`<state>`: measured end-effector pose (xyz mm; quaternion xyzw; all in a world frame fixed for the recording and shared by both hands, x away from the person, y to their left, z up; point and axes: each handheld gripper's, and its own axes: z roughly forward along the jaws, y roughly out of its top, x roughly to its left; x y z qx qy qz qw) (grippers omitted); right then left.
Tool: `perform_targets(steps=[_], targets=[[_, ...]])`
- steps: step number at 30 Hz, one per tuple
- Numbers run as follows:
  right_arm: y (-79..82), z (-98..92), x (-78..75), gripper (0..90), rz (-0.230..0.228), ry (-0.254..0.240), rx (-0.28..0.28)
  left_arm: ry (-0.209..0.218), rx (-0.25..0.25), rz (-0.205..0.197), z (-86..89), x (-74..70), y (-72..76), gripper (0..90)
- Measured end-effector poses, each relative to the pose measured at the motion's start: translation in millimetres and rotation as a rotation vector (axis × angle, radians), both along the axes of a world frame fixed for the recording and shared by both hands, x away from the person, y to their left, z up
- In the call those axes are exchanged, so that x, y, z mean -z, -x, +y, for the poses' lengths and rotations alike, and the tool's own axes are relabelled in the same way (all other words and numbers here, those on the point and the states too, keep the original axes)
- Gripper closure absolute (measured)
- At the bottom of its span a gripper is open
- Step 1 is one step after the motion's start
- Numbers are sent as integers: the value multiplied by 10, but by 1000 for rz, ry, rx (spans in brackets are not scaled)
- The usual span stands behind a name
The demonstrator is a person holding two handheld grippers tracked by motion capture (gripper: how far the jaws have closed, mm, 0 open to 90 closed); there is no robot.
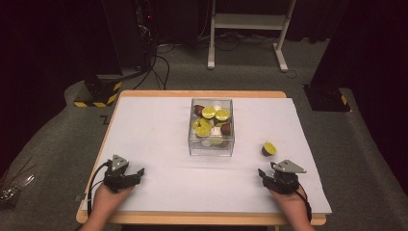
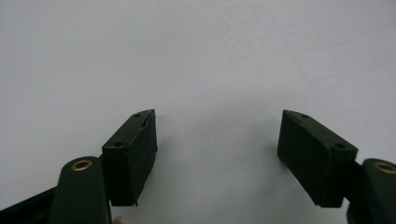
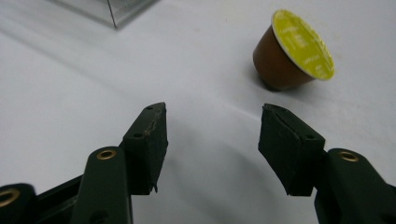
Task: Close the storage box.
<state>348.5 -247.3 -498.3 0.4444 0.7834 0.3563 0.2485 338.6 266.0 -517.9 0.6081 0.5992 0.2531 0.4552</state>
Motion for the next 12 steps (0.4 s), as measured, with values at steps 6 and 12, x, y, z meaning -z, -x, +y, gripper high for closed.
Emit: perform_targets(steps=[6,12], targets=[[-29,23,41,365,54,40,-2,7,-1,0,4,3,1,285],[-44,0,44,369,73,15,-1,9,-1,-2,5,4,1,285]])
